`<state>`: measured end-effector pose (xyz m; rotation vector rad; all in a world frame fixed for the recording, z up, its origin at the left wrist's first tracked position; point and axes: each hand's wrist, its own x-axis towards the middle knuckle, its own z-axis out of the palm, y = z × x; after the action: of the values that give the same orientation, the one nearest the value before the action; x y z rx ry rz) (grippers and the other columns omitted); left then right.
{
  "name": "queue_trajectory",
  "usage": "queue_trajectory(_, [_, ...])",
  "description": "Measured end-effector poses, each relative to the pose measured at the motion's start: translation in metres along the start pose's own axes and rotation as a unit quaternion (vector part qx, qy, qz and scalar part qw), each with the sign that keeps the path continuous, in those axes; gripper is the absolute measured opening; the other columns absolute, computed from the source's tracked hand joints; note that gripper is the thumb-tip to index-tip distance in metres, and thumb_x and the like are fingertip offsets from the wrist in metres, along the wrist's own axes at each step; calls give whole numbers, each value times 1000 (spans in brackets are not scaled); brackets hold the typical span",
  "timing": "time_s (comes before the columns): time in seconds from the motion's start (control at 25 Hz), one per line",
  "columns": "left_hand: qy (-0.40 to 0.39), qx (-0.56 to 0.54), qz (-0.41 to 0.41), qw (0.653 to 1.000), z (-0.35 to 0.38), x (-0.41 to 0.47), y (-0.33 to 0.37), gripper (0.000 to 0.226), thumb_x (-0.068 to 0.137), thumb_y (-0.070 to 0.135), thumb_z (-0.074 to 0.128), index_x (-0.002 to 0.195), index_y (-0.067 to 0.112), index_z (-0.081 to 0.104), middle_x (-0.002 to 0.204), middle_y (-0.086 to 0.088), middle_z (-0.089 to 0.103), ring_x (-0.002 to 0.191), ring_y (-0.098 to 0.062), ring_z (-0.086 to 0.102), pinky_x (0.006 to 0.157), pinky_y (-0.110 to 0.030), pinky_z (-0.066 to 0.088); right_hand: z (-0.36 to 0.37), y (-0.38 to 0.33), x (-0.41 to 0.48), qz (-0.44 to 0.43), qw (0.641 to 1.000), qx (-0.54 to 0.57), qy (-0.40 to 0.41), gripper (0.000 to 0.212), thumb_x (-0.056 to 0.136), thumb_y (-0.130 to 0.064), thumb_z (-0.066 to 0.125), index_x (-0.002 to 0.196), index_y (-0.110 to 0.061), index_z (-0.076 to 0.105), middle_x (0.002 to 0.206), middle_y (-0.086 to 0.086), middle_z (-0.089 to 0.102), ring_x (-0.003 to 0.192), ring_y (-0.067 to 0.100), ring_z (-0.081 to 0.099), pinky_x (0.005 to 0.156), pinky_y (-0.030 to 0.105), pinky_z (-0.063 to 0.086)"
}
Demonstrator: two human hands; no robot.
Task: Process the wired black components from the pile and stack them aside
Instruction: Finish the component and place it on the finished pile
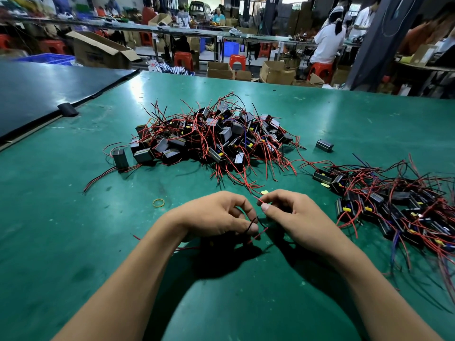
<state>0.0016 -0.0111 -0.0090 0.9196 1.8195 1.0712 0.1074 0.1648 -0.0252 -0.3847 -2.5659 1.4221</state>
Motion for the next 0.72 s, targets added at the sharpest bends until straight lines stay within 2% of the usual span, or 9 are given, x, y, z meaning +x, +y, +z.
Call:
queue_trajectory(0.08, [-5,-18,8,1000,0,0,-3,19,88,19,71,104,10,67,69,4,65,63,-16,52,55,-24,39,1,0,0,9,1000,20,20,4,93,-24,67,95,-23,71,69,-10,65,64,6,55,70,30,46])
queue_trajectory(0.16, [-10,9,15,1000,1,-1,-4,19,86,21,73,102,12,70,70,6,68,69,-18,52,61,-30,41,3,-1,-1,14,999,30,17,4,93,-23,67,93,-23,71,69,-9,67,65,7,58,72,32,49])
queue_trajectory(0.32, [4,80,33,996,4,2,-4,16,85,26,75,96,15,75,88,-4,77,77,-12,63,79,-33,52,4,-5,-2,23,999,33,-6,4,95,-23,65,93,-24,68,74,-1,75,69,11,64,79,39,53])
queue_trajectory(0.44, [34,42,49,997,7,5,-3,18,85,20,76,97,7,75,89,-17,74,71,-15,59,69,-27,48,4,-6,-3,26,999,24,3,4,95,-24,65,93,-25,69,76,2,75,69,14,62,80,43,53])
queue_trajectory(0.56, [8,22,42,999,8,5,-2,14,84,12,76,95,5,73,77,-7,73,65,-11,57,61,-17,47,5,-7,-3,28,999,28,7,4,95,-24,65,93,-24,69,77,4,74,69,15,61,82,46,53])
queue_trajectory(0.6, [-3,19,37,999,8,5,-2,12,83,9,76,94,7,72,77,-6,73,65,-11,58,62,-18,47,5,-7,-3,28,999,31,4,4,95,-23,65,94,-24,69,77,4,74,69,15,62,83,46,53])
queue_trajectory(0.72, [6,20,37,999,8,6,-4,13,80,3,76,90,7,69,84,-15,71,75,-20,56,74,-34,44,4,-6,-3,25,999,34,5,4,95,-24,65,94,-24,68,73,-1,73,68,12,63,83,45,54])
